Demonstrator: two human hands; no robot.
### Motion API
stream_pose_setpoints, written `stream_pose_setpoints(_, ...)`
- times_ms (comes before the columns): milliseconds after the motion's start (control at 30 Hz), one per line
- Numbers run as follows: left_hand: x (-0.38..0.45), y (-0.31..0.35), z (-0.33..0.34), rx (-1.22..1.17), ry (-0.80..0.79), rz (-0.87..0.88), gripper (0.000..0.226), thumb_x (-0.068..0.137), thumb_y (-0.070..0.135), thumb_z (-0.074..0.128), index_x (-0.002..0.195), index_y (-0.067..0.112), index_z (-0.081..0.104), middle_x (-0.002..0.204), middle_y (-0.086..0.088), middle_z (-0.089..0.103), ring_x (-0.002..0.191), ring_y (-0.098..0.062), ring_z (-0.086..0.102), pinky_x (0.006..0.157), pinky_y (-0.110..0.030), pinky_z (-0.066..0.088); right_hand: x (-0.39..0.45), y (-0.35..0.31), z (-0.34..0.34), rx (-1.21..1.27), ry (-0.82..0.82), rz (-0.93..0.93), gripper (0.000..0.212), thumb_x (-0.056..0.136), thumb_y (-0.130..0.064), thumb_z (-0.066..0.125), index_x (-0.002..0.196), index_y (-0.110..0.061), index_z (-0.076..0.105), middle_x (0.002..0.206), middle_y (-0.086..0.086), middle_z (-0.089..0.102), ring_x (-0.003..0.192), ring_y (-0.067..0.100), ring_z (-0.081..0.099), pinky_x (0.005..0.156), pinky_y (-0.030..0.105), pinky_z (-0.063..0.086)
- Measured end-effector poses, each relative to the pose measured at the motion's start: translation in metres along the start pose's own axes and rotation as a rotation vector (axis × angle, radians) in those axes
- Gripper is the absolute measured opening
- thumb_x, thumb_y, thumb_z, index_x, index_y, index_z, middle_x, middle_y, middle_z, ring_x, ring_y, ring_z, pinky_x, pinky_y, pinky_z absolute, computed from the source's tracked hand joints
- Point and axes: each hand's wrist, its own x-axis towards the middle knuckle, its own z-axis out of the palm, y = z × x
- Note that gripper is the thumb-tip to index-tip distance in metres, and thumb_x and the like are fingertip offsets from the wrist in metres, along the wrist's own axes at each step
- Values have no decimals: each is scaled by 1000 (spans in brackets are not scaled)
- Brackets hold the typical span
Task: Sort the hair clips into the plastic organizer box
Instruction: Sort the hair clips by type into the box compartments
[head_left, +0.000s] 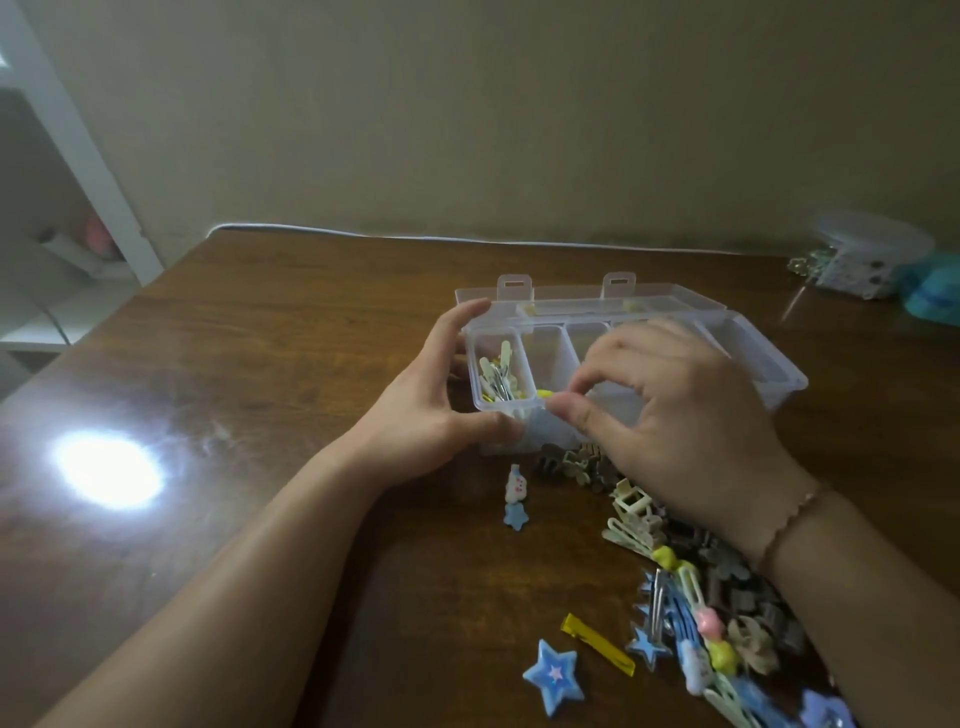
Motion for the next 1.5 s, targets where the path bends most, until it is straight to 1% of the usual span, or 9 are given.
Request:
stream_pose_setpoints(100,1,-1,-1,4,3,-1,104,59,51,77,145,54,18,140,9,47,122,-10,54,103,-42,48,-4,-5,-17,44,34,-45,27,87,-45,59,78,-22,70,80,-10,64,79,13,56,68,35,47)
stream_pose_setpoints(200,0,-2,-1,4,16,-1,106,60,46,79,146,52,17,139,10,49,120,-7,54,103,-36,46,-14,-17,-26,89,-277,-89,25,84,-51,54,92,-34,69,85,-19,67,76,-2,60,65,29,55)
stream_pose_setpoints(400,1,0,0,15,33,-2,102,64,37,79,145,51,19,132,18,49,115,1,53,96,-23,45,-12,-32,-2,-158,-559,-316,51,92,-19,58,134,-45,46,140,-24,48,95,15,65,67,36,56)
stream_pose_setpoints(533,0,1,0,16,31,-5,104,63,39,80,146,51,19,135,15,48,118,-3,53,104,-34,45,-16,-22,8,-157,-461,-384,39,73,-16,78,105,-35,68,96,-12,68,64,15,65,41,32,50)
stream_pose_setpoints(700,-1,1,0,4,19,8,105,58,51,76,145,52,19,138,10,49,121,-8,54,106,-41,45,-14,-20,-5,326,-196,-156,18,84,-32,61,103,-31,59,90,-7,64,81,5,59,68,18,51)
stream_pose_setpoints(900,0,2,-1,-4,-2,-6,106,60,49,79,146,51,18,137,13,47,120,-6,53,105,-41,47,5,-1,4,255,137,267,10,81,-35,61,85,-25,63,84,-15,59,87,8,53,74,17,43)
stream_pose_setpoints(1167,0,2,-1,-13,-5,-8,106,56,53,76,145,52,19,138,13,47,119,-6,54,103,-40,48,2,-4,-11,110,-81,89,22,89,-42,53,94,-30,71,93,-14,60,97,10,50,83,29,41)
stream_pose_setpoints(1367,0,1,-1,6,12,-6,102,64,41,79,146,51,19,138,14,46,119,-3,52,103,-34,46,-10,-6,-46,-6,-753,-23,25,85,-49,59,110,-51,60,95,-34,57,97,-11,51,74,14,42)
stream_pose_setpoints(1500,0,2,0,9,16,-10,103,64,41,79,147,51,19,136,16,46,118,-1,51,101,-30,44,-10,-11,-44,-59,-856,-53,33,86,-50,62,117,-54,53,116,-33,54,107,-9,49,91,25,46)
